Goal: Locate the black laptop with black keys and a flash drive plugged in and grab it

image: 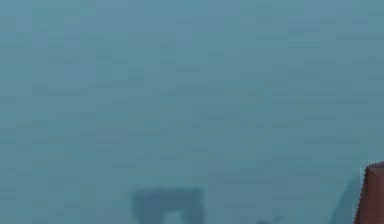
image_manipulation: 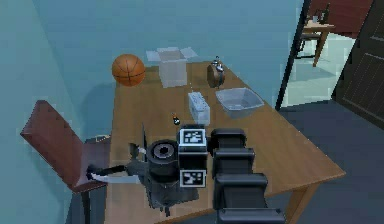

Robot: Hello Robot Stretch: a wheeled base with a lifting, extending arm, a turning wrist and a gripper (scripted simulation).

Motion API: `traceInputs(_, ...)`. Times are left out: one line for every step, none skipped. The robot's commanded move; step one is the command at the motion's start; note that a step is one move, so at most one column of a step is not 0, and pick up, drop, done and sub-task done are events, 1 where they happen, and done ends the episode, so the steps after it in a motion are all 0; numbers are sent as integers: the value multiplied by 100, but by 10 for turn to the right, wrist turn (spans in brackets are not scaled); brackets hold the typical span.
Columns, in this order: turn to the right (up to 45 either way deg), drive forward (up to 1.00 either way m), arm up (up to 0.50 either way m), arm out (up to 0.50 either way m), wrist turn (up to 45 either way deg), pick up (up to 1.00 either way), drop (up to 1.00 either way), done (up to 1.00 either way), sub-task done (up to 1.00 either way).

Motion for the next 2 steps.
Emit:
traceInputs(0,0,0,0,180,0,0,0,0)
traceInputs(0,0,-30,0,0,0,0,0,0)
